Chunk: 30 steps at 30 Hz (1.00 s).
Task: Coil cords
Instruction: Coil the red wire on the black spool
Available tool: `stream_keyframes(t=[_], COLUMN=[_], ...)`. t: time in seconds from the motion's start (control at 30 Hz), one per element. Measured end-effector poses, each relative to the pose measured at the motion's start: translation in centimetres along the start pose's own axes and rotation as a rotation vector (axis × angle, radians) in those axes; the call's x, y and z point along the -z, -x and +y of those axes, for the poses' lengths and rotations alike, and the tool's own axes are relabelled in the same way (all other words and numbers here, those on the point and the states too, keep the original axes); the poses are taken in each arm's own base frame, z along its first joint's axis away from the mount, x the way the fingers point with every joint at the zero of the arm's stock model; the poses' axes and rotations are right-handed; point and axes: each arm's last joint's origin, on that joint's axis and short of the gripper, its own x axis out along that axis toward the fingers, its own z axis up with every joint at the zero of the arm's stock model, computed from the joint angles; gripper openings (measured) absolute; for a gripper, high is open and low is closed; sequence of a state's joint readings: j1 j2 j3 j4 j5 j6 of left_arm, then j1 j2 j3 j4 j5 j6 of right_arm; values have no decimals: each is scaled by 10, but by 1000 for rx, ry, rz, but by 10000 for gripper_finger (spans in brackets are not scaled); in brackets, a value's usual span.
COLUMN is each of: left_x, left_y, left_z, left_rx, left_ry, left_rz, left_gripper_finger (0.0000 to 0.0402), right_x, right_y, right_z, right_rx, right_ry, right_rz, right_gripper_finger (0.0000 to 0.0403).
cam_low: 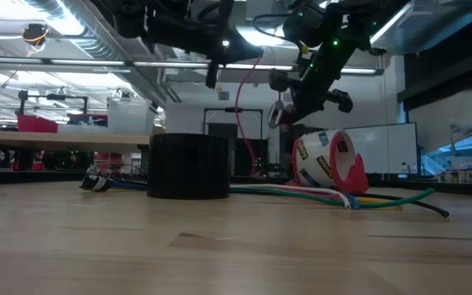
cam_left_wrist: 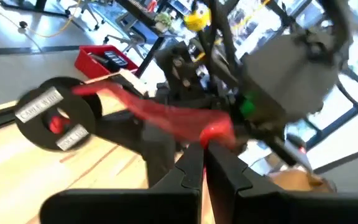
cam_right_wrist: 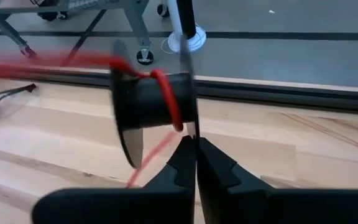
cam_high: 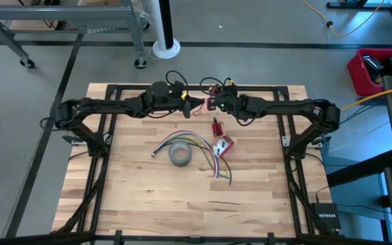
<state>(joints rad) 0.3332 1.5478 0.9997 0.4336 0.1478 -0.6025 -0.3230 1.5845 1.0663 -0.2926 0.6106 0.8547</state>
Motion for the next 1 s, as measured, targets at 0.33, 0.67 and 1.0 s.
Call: stream_keyframes(t=[0.33, 0.67, 1.0], left_x=[12, 8, 18], left_y=[0, 2, 5], left_z=[-2, 11, 18], left_rx=[-67, -228, -297], left_ry=[-80, -124, -120], left_rz=[70, 33, 141], left_gripper_finger=[0, 0, 0], right_x=[-2, -2, -8], right_y=[0, 0, 2], right_z=[6, 6, 16], right_rx=[-78, -99, -231], right_ry=[-31, -30, -66], right_rz=[9, 33, 20], right_gripper_finger=[5, 5, 5])
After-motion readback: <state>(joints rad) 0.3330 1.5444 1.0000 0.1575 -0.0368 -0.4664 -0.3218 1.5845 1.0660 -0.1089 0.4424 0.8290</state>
